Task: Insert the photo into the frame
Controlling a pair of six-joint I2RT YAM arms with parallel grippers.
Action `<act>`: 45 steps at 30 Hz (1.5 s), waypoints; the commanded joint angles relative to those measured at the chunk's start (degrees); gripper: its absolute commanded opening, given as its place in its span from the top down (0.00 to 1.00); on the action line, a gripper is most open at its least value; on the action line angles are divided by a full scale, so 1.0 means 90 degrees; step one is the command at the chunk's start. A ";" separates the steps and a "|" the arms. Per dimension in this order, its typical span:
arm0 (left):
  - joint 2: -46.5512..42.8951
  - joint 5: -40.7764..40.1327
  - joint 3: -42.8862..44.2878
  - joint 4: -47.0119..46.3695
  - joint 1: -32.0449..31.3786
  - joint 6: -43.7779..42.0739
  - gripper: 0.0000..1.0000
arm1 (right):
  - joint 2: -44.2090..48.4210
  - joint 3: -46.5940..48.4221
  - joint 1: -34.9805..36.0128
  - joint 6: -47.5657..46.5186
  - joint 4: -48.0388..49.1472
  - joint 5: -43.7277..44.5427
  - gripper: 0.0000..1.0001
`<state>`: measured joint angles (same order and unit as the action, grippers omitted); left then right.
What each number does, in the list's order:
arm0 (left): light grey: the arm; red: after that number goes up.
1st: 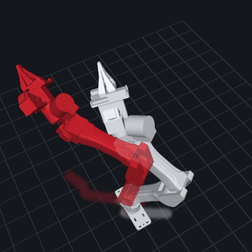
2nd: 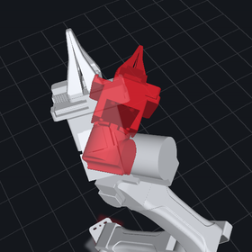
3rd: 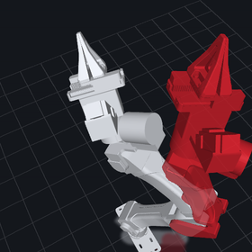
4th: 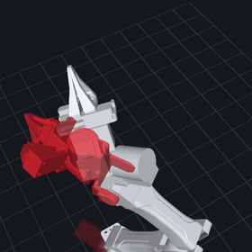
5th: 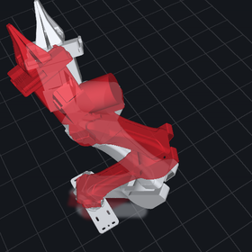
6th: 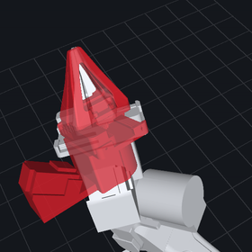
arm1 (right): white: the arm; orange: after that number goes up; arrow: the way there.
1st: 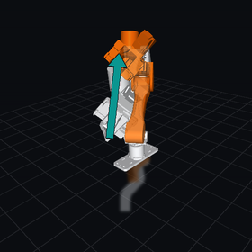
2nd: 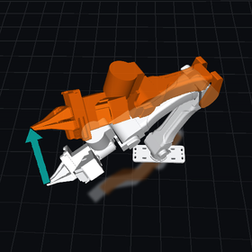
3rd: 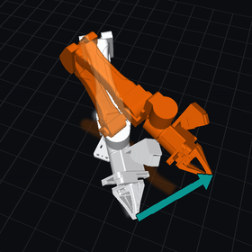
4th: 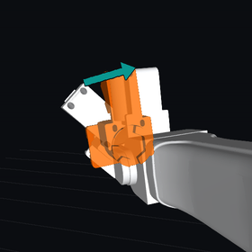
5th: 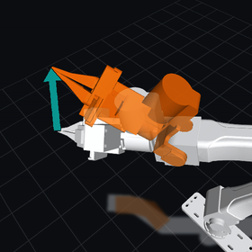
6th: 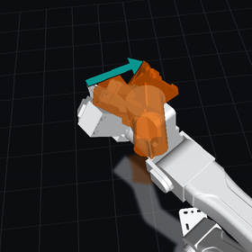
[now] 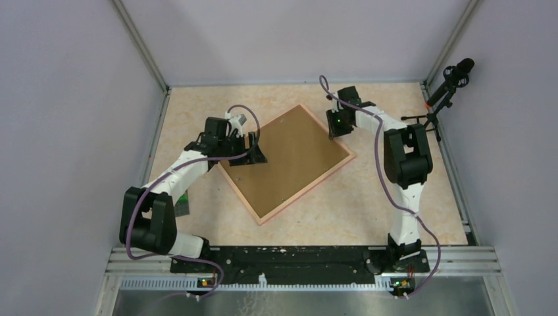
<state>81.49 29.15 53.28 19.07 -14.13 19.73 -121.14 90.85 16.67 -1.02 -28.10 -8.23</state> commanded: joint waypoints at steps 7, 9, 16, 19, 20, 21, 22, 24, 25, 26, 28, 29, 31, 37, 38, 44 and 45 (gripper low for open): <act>0.0003 0.0104 0.0037 -0.0196 -0.0021 -0.0048 0.19 | -0.0019 -0.0503 0.0110 0.2174 0.0089 0.0362 0.92; -0.0006 0.0095 0.0037 -0.0191 -0.0022 -0.0048 0.18 | 0.0126 -0.0742 0.0112 0.2592 0.0108 0.0415 0.93; -0.0024 0.0055 0.0027 -0.0186 -0.0022 -0.0073 0.18 | 0.0938 -0.1290 0.0076 0.2839 0.0333 0.0444 0.54; -0.0072 0.0004 0.0029 -0.0185 -0.0023 -0.0090 0.18 | 0.1207 -0.1603 -0.0006 0.2881 0.0477 0.0373 0.42; -0.0088 -0.0022 0.0027 -0.0173 -0.0022 -0.0092 0.18 | 0.1275 -0.1710 -0.0023 0.2938 0.0550 0.0334 0.42; -0.0097 -0.0031 0.0023 -0.0167 -0.0022 -0.0091 0.18 | 0.1285 -0.1784 -0.0028 0.2982 0.0650 0.0297 0.42; -0.0098 -0.0023 0.0021 -0.0166 -0.0022 -0.0092 0.18 | 0.1255 -0.1818 -0.0026 0.3008 0.0752 0.0270 0.42; -0.0084 0.0027 0.0005 -0.0187 -0.0022 -0.0074 0.18 | 0.1061 -0.1597 -0.0031 0.2946 0.0753 0.0213 0.42; -0.0068 0.0062 -0.0008 -0.0212 -0.0022 -0.0059 0.18 | 0.0915 -0.1383 -0.0024 0.2873 0.0690 0.0216 0.42; -0.0057 0.0092 -0.0011 -0.0231 -0.0022 -0.0042 0.18 | 0.0745 -0.1121 -0.0025 0.2830 0.0589 0.0242 0.42; -0.0048 0.0112 -0.0003 -0.0244 -0.0022 -0.0030 0.18 | 0.0357 -0.0575 -0.0018 0.2777 0.0335 0.0303 0.42; -0.0063 0.0091 -0.0009 -0.0239 -0.0022 -0.0040 0.18 | 0.0178 -0.0372 0.0005 0.2786 0.0232 0.0350 0.42; -0.0110 -0.0029 -0.0028 -0.0213 -0.0022 -0.0052 0.18 | -0.0122 -0.0045 0.0050 0.2934 0.0127 0.0476 0.42; -0.0025 -0.0049 -0.0053 -0.0167 -0.0082 -0.0034 0.18 | -0.0617 0.0417 0.0393 0.3368 0.0001 0.1276 0.47; -0.0021 -0.0063 -0.0042 -0.0153 -0.0098 -0.0020 0.18 | -0.0714 0.0563 0.0455 0.3213 -0.0121 0.1469 0.49; -0.0175 -0.0043 0.0094 -0.0074 -0.0327 0.0057 0.17 | -0.0837 0.0526 0.0520 0.2783 -0.0375 0.1905 0.70; -0.0186 -0.0045 0.0112 -0.0066 -0.0366 0.0089 0.17 | -0.0780 0.0421 0.0508 0.2750 -0.0362 0.1967 0.73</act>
<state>81.52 28.86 53.01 19.25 -15.94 19.81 -126.19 97.43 21.23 26.24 -27.24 3.46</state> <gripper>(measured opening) 0.822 0.319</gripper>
